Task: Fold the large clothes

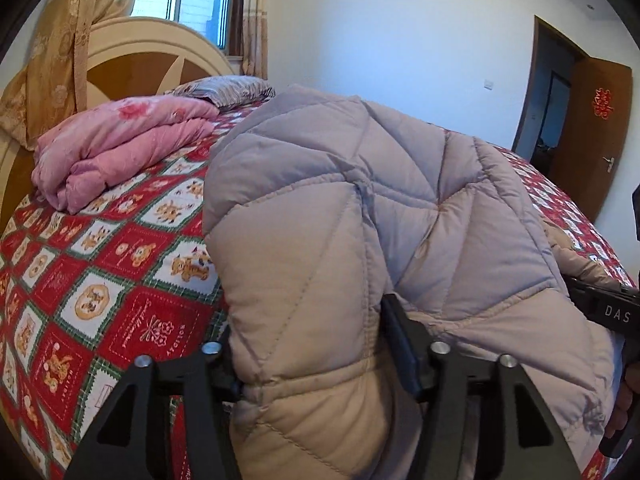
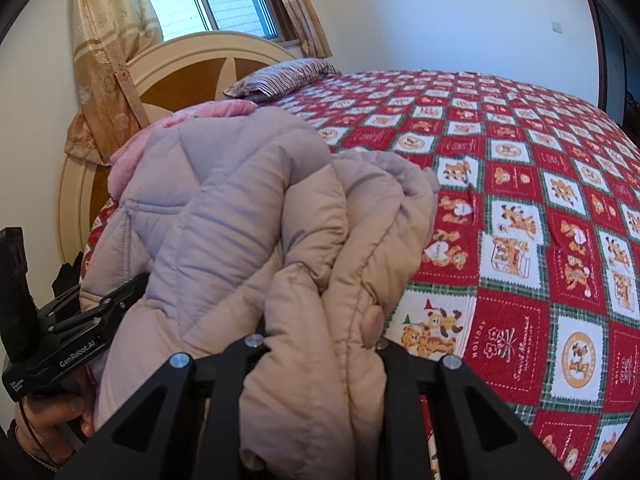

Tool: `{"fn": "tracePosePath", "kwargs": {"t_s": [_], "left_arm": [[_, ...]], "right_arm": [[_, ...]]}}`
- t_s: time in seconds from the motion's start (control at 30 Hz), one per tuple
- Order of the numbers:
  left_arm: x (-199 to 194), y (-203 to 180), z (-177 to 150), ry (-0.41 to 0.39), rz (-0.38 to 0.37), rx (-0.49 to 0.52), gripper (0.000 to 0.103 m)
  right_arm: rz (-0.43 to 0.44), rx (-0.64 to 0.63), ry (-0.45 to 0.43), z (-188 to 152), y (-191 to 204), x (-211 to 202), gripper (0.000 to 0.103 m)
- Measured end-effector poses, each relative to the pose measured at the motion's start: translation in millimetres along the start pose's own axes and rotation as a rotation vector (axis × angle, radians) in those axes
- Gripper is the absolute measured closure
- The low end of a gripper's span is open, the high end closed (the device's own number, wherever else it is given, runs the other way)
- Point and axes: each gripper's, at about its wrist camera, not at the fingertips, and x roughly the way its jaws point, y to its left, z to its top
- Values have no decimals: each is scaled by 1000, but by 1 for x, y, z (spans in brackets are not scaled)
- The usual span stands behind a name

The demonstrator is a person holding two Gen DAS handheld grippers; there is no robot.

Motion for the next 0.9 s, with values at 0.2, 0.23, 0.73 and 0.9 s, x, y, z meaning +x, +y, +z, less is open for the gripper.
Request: {"fn": "tracePosePath", "kwargs": {"t_s": [0.2, 0.23, 0.73, 0.9], "left_arm": [[6, 5, -5, 9, 13, -13, 27], [7, 6, -6, 10, 16, -16, 26], [20, 20, -13, 35, 22, -101, 1], [24, 26, -15, 37, -6, -122, 1]], "right_arm": [[-12, 21, 22, -6, -5, 11, 78], [-14, 23, 25, -7, -5, 13, 77], [-41, 59, 43, -15, -15, 25, 59], [-50, 76, 37, -19, -18, 27, 53]]}}
